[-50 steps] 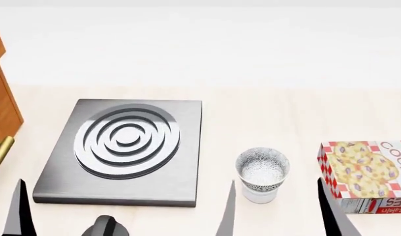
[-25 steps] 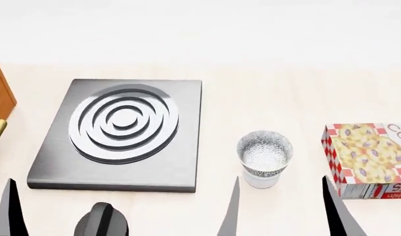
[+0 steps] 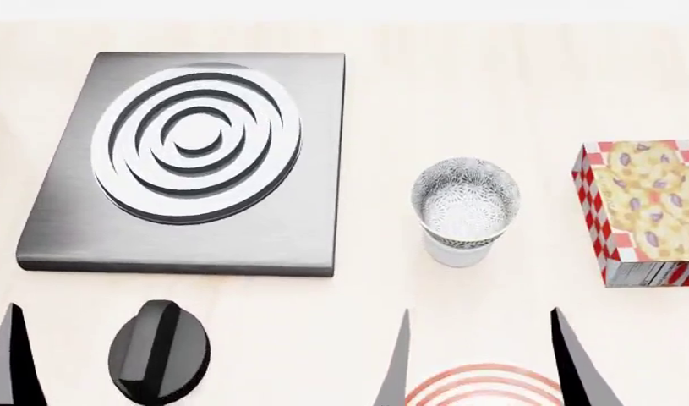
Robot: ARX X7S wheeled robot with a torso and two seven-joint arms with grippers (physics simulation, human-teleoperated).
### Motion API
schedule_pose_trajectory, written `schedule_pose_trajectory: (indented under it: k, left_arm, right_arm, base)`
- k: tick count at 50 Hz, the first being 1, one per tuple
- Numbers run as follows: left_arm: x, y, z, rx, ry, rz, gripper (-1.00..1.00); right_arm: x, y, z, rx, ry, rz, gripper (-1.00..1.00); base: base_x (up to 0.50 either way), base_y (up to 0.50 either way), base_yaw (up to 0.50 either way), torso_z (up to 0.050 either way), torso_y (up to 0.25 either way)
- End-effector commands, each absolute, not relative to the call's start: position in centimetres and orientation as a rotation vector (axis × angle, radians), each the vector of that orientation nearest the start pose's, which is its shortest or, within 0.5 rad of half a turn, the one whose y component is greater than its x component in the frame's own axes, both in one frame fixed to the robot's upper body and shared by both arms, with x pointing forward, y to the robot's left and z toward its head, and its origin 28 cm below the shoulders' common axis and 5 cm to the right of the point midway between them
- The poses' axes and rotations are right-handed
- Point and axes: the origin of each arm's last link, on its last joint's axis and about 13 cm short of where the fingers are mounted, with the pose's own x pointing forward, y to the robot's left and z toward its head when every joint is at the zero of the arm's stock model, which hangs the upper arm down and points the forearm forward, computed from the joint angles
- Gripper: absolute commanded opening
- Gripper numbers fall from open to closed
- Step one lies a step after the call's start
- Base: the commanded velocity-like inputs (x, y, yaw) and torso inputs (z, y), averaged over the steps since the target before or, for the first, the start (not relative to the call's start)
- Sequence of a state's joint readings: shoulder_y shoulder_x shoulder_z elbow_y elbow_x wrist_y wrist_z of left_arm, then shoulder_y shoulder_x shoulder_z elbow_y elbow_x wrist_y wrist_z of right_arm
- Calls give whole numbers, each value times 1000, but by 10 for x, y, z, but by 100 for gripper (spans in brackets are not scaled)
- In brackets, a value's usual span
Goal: Pick the akita bowl on the ramekin and place it on the plate.
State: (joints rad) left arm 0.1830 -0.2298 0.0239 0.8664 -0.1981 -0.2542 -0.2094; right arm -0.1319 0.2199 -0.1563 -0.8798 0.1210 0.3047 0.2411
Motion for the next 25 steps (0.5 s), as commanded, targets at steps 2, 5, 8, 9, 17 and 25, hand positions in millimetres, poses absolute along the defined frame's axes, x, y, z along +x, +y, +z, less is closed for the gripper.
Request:
schedule_pose_trajectory:
  k: [2,5,8,9,17,25]
  left_arm:
    - [148,218,144,-35,-394,14,100]
    - [149,219,143,-34,-390,16,100]
    - [148,219,144,-35,-391,16,100]
    - [148,219,144,-36,-390,17,100]
    - [149,220,143,-33,-392,25,100]
    - [148,219,143,-33,-383,26,100]
  right_arm:
    - [151,-90,143,0,-406,47,100]
    - [151,-90,142,0,-405,46,100]
    - [151,-90,148,0,-405,45,100]
    - [151,-90,144,0,-405,45,100]
    - [151,-89,143,-2,-405,45,100]
    - [151,-89,149,-2,-403,46,100]
  base:
    - [0,0,0,0,0]
    - [0,0,0,0,0]
    - [0,0,0,0,0]
    - [0,0,0,0,0]
    - [0,0,0,0,-110]
    - [0,0,0,0,-12]
